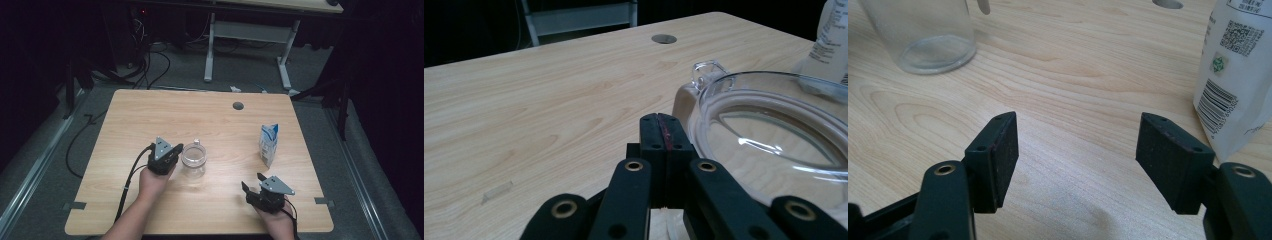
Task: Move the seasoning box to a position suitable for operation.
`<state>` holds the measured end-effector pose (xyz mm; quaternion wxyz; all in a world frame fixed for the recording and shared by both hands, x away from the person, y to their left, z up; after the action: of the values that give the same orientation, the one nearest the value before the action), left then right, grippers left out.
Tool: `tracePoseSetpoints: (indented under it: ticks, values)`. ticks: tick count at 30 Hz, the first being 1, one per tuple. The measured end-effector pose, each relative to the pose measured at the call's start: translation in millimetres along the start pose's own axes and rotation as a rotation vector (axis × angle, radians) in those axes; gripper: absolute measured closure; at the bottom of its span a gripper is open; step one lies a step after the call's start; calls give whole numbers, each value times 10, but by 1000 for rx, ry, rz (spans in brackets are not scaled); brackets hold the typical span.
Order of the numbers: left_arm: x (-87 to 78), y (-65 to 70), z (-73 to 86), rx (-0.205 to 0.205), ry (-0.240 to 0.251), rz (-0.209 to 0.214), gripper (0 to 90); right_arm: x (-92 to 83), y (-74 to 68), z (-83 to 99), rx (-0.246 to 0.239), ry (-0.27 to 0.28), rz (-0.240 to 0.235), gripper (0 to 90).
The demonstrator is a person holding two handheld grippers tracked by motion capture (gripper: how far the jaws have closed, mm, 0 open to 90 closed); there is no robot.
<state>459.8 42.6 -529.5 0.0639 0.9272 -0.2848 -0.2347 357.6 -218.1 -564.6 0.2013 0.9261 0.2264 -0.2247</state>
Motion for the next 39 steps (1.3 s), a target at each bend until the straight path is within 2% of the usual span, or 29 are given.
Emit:
tracePoseSetpoints:
  ticks: [2, 3, 10, 27, 32, 33, 36, 39]
  values:
    - [-29, 20, 16, 6, 2, 5, 900, -3, -4, -4, -3, -2, 1, 336]
    - [-60, 48, 37, -8, 0, 19, 900, 0, -13, -10, -4, 0, 0, 336]
    - [-167, 163, 58, -15, 12, 40, 900, 8, -32, -15, -10, -4, -2, 336]
    - [-358, 407, 226, 6, 14, 90, 899, 8, -49, -22, -18, -2, -6, 336]
    - [-342, 383, 225, 26, 20, 62, 897, 4, -44, -23, -18, -2, -4, 337]
    - [-297, 336, 210, 9, 24, 47, 897, 5, -49, -24, -17, -2, -5, 336]
    - [-250, 308, 209, 7, 18, 38, 897, 5, -53, -28, -19, 1, -6, 336]
    - [-176, 312, 223, -4, 7, 48, 893, 6, -52, -29, -20, 2, -6, 336]
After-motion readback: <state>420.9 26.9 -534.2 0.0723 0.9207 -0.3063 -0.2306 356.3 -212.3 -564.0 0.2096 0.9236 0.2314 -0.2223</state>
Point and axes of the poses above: each handheld gripper's, and its own axes: x roughly forward along the jaws, z roughly out of its underside, y roughly to its right, the point moved 9 cm from there along x, roughly forward along the jaws, and after that the axes turned 14 degrees about -x, right-handed, at the moved point
